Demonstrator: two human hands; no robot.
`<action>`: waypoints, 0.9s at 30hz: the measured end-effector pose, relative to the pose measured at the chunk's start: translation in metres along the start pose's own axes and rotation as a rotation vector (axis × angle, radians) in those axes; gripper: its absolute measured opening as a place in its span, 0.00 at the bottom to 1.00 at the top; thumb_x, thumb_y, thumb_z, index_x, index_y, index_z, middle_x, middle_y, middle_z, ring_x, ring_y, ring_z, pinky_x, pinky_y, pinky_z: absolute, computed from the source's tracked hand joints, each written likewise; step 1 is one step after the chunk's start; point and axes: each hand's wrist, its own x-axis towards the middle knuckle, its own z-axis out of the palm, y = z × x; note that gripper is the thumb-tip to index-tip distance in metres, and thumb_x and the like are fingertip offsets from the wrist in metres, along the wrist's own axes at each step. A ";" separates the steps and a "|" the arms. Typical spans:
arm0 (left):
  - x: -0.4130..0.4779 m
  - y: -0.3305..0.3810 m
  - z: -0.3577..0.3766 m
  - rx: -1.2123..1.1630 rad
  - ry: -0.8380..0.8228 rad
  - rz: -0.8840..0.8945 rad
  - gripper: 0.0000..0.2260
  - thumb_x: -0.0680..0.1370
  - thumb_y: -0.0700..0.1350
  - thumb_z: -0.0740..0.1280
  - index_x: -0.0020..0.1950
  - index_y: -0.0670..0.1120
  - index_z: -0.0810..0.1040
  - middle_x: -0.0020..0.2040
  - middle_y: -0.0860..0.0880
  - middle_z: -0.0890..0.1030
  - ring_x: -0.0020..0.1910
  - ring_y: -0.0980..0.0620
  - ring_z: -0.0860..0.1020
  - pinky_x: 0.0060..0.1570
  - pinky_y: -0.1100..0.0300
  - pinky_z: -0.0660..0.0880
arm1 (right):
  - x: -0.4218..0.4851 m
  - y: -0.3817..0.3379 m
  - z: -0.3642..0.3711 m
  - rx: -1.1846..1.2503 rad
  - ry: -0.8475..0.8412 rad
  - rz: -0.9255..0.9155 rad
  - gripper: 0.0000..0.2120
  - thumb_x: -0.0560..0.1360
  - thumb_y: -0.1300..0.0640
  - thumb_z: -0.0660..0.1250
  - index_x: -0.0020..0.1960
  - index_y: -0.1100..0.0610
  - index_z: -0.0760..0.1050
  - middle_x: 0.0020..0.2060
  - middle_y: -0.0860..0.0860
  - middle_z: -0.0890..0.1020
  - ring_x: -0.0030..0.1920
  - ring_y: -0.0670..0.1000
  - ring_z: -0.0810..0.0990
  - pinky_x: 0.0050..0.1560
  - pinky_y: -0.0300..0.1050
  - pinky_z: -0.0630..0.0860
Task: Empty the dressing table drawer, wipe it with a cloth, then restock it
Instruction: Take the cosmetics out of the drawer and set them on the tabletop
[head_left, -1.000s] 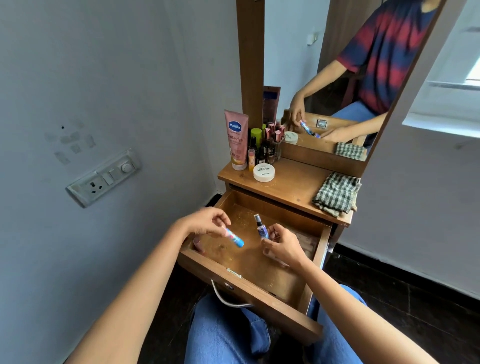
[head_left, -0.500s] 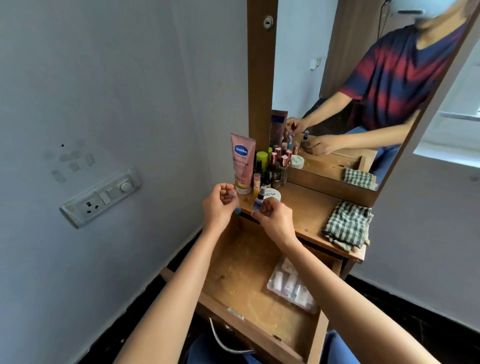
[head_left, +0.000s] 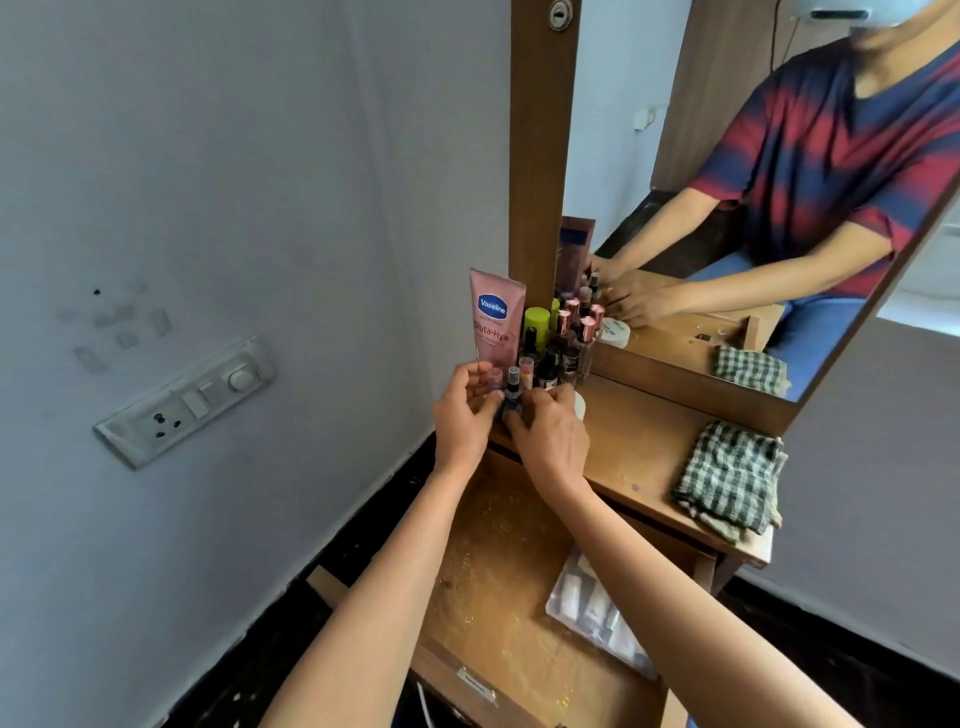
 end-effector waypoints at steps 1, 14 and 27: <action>-0.001 -0.002 0.001 0.019 -0.011 0.003 0.13 0.76 0.39 0.70 0.60 0.46 0.75 0.52 0.54 0.80 0.48 0.62 0.78 0.48 0.76 0.73 | 0.001 0.000 0.000 -0.023 0.001 0.004 0.16 0.76 0.49 0.67 0.60 0.55 0.75 0.56 0.53 0.72 0.47 0.55 0.79 0.41 0.48 0.77; -0.006 -0.009 0.008 0.125 0.004 0.005 0.12 0.75 0.37 0.70 0.58 0.43 0.76 0.50 0.52 0.81 0.46 0.60 0.78 0.45 0.77 0.73 | 0.000 0.001 0.002 0.012 0.007 -0.006 0.16 0.77 0.52 0.65 0.62 0.56 0.72 0.58 0.53 0.76 0.52 0.53 0.79 0.44 0.47 0.75; -0.007 -0.012 0.007 0.168 -0.038 0.024 0.12 0.75 0.36 0.69 0.57 0.44 0.76 0.49 0.49 0.81 0.47 0.57 0.79 0.48 0.66 0.76 | 0.001 0.002 0.001 0.037 0.025 -0.005 0.13 0.77 0.52 0.65 0.60 0.54 0.71 0.48 0.52 0.83 0.48 0.53 0.82 0.44 0.50 0.79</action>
